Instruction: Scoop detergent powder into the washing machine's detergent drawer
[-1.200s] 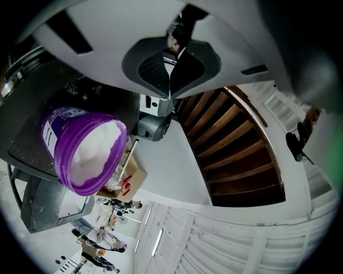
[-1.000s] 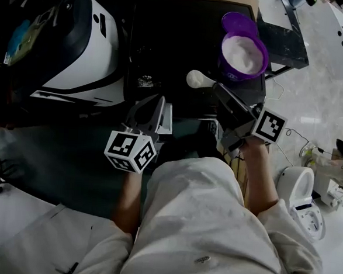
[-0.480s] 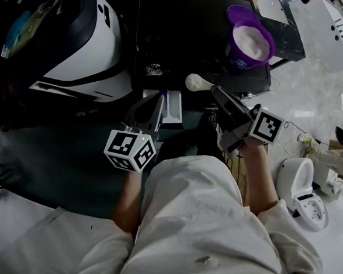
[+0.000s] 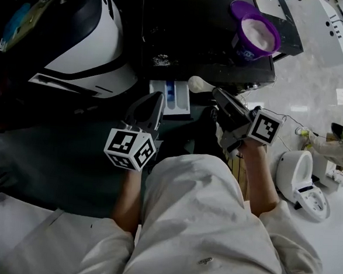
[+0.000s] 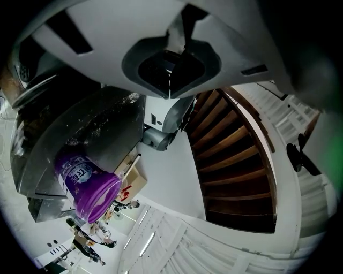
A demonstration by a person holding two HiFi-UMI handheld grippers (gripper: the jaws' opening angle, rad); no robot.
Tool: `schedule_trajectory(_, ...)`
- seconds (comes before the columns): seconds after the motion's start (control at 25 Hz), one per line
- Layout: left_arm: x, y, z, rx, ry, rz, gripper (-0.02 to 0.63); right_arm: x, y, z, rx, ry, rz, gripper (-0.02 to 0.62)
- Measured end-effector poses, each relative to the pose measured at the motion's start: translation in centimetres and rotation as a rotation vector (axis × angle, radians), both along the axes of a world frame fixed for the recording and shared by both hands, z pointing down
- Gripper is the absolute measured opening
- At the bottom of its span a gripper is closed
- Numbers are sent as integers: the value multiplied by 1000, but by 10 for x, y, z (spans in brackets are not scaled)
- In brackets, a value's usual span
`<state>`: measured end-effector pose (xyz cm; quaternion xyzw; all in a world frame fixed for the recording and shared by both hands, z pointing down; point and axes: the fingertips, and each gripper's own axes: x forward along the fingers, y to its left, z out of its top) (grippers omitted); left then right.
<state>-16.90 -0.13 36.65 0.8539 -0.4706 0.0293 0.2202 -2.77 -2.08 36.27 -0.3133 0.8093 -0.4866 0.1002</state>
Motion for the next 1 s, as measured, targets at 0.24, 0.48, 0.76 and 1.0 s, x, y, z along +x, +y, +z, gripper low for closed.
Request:
schedule_trajectory(0.24, -13, 3, 6, -12, 20, -9, 20, -9, 7, 14, -2, 33, -11, 9)
schedule_trajectory(0.48, -20, 1, 21, -30, 54, -35, 20, -16, 11, 29, 2, 43, -21, 9)
schedule_trajectory(0.76, -11, 1, 37, -37, 32, -3, 20, -18, 13, 61, -24, 45, -19, 9)
schedule_trajectory(1.0, -4, 6, 54, -67, 19, 10, 20, -15, 8, 86, -41, 62, -9, 9)
